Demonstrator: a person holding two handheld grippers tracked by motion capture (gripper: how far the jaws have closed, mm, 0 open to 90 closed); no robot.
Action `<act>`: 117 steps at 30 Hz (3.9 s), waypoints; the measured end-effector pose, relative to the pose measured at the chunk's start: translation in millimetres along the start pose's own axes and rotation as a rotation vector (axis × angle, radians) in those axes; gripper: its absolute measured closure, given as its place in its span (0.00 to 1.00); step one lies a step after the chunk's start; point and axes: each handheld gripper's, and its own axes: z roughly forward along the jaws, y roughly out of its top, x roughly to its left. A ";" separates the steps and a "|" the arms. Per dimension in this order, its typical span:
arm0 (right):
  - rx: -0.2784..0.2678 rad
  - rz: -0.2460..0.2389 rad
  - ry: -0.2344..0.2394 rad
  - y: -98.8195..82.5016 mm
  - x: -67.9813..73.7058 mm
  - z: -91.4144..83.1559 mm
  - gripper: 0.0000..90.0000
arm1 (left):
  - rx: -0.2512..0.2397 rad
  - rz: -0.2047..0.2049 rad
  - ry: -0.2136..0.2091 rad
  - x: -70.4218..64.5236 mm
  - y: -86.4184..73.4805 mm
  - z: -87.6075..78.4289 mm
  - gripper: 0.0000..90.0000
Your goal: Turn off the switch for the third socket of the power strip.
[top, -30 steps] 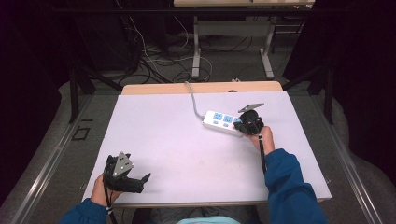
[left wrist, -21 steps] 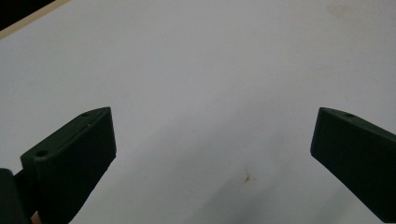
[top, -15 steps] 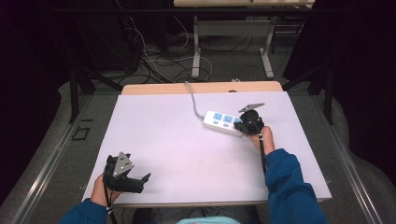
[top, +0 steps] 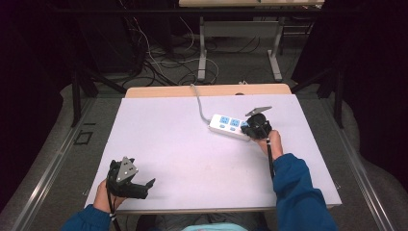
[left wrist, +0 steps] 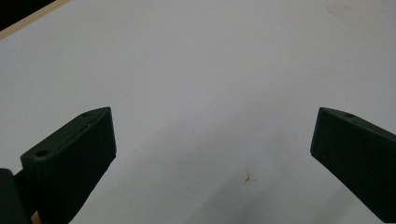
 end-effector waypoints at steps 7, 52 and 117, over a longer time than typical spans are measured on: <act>0.005 -0.014 -0.013 0.9 1.1 0.1 1.00 | 0.000 0.000 0.000 0.2 0.1 -0.1 0.00; -0.050 0.010 0.012 6.2 4.4 -22.6 0.57 | 0.000 -0.004 -0.002 0.5 -0.1 -1.3 0.00; -0.076 -0.090 0.041 -89.5 56.3 -128.1 0.00 | -0.010 -0.006 0.006 0.7 -0.3 -1.9 0.00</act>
